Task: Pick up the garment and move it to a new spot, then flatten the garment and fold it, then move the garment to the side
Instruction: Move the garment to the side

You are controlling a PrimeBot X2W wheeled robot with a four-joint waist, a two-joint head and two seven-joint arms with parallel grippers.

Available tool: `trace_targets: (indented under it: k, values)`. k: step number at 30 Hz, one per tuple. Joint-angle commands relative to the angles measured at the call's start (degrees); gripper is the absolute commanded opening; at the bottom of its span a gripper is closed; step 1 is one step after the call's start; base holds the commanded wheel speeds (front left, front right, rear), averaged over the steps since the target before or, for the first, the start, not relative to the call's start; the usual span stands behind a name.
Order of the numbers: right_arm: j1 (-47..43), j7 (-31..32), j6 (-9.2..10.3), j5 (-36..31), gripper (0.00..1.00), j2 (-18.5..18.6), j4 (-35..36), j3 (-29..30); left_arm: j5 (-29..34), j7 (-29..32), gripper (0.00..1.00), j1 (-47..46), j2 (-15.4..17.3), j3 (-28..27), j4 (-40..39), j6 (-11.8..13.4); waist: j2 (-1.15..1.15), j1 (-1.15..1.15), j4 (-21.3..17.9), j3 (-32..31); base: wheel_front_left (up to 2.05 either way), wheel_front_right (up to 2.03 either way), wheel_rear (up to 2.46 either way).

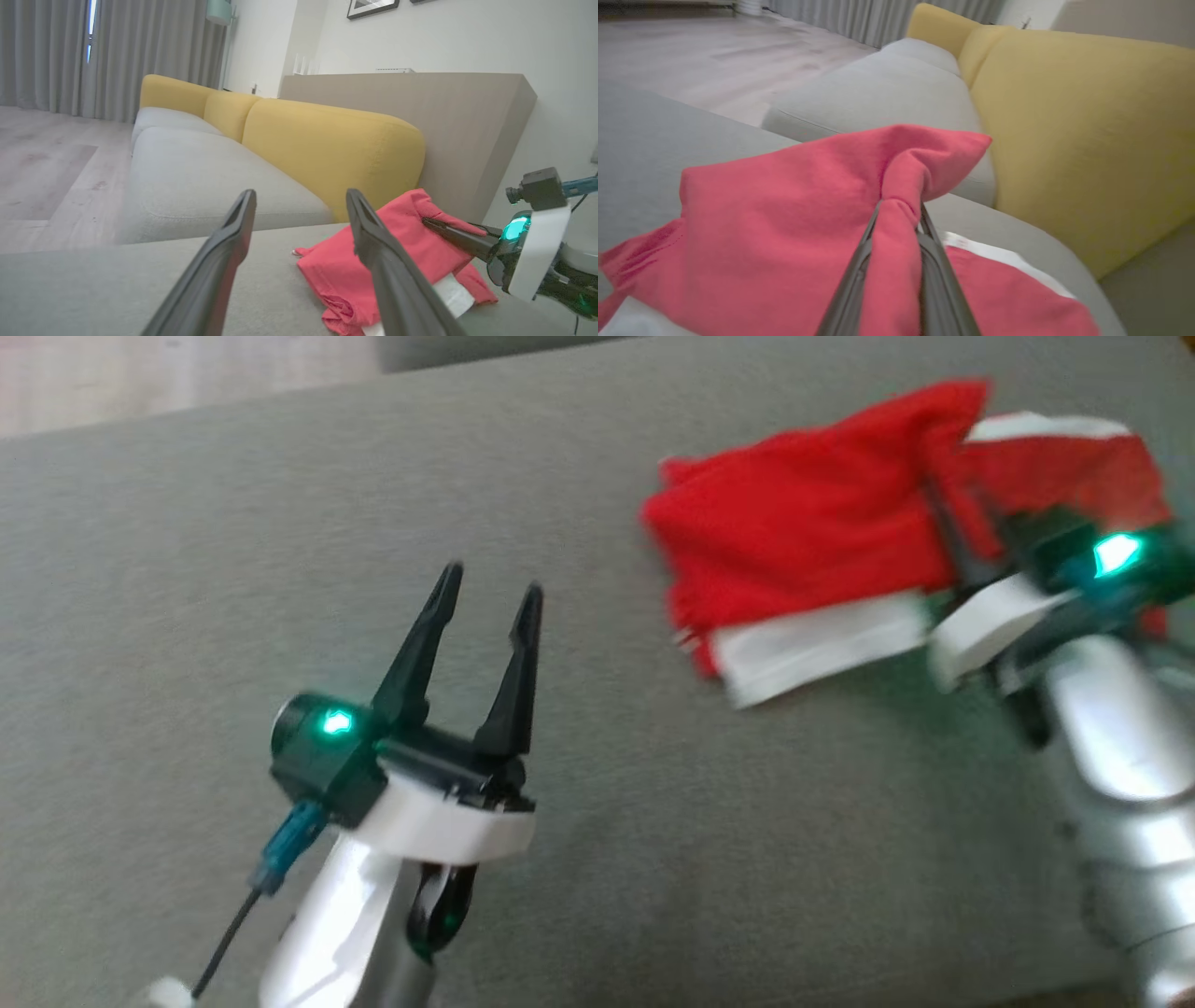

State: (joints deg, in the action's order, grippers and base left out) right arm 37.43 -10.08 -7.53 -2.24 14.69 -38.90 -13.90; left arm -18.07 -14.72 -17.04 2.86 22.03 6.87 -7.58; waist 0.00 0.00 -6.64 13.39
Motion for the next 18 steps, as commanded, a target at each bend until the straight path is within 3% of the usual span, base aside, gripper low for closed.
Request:
trace_targets:
  k: [1, 12, 18]
  values:
    - [2.09, 0.65, 0.04, 0.81, 0.0, 1.72, 2.75, -0.41, 0.48, -0.28, 1.0, -2.5, 0.1, -1.1, -2.22, 0.09, 0.0, 0.0, -2.31, 2.47, 0.0, 0.0, 0.0]
    - [3.36, 5.01, 0.04, 2.92, 0.0, 15.2, 1.96, 5.22, 0.1, -0.28, 1.0, -5.8, 0.76, 0.57, -3.0, 0.09, 0.0, 0.0, -2.35, 6.93, 0.0, 0.0, 0.0]
    - [3.82, 5.55, 0.04, 2.69, 0.0, 17.77, -1.87, 9.85, -0.42, -0.28, 1.0, -6.41, 1.36, 0.41, -2.91, 0.09, 0.0, 0.0, -1.12, 8.38, 0.0, 0.0, 0.0]
